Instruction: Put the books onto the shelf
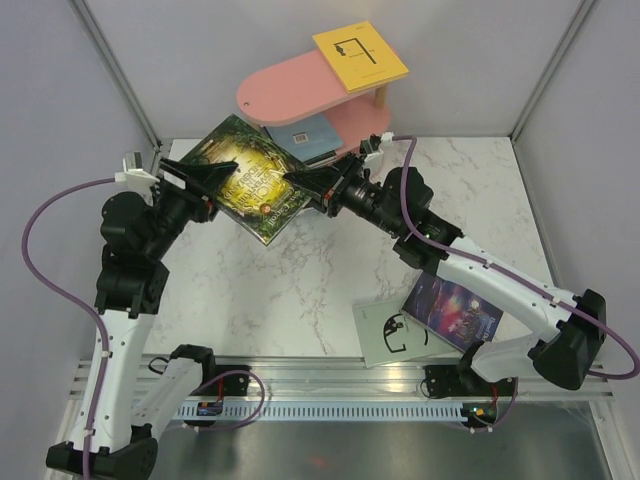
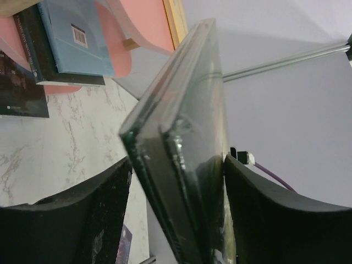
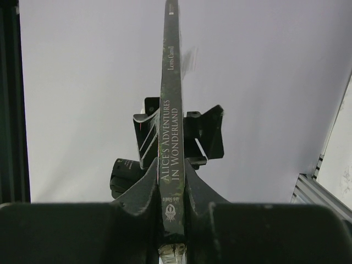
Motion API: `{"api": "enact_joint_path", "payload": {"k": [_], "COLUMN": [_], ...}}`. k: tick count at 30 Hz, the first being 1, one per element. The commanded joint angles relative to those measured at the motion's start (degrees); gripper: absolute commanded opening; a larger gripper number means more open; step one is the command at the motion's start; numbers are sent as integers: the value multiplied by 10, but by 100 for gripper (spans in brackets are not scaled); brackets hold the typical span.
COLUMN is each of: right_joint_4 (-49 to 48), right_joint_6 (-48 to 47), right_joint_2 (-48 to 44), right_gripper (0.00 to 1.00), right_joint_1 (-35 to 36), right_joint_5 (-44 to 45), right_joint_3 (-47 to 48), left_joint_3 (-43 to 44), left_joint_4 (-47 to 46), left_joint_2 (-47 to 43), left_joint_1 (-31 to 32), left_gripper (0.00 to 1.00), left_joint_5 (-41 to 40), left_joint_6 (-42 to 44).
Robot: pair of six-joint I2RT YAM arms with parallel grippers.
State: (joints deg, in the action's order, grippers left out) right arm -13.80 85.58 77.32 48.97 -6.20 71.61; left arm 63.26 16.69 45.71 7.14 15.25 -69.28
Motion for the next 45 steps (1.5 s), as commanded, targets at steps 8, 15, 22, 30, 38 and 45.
{"api": "enact_joint_path", "payload": {"k": [8, 15, 22, 30, 38, 45], "right_joint_4": [-105, -124, -114, 56, 137, 129], "right_joint_6": [34, 67, 92, -6, -41, -21], "right_joint_2": [-9, 14, 73, 207, 371, 427], "right_gripper": [0, 0, 0, 0, 0, 0], "right_joint_1": [-44, -102, -243, -384, -421, -435], "right_joint_5": [-29, -58, -123, -189, -204, -144], "right_joint_3": [70, 91, 192, 410, 601, 622], "left_joint_3": [23, 63, 95, 94, 79, 83], "left_joint_4": [44, 90, 131, 157, 160, 161], "left_joint_2": [2, 15, 5, -5, -10, -4], "left_joint_1": [-12, -26, -29, -31, -31, -31], "left_gripper": [87, 93, 97, 98, 98, 98], "left_joint_5": [22, 14, -17, -31, -30, -32], "left_joint_6": [71, 110, 150, 165, 163, 173]}}
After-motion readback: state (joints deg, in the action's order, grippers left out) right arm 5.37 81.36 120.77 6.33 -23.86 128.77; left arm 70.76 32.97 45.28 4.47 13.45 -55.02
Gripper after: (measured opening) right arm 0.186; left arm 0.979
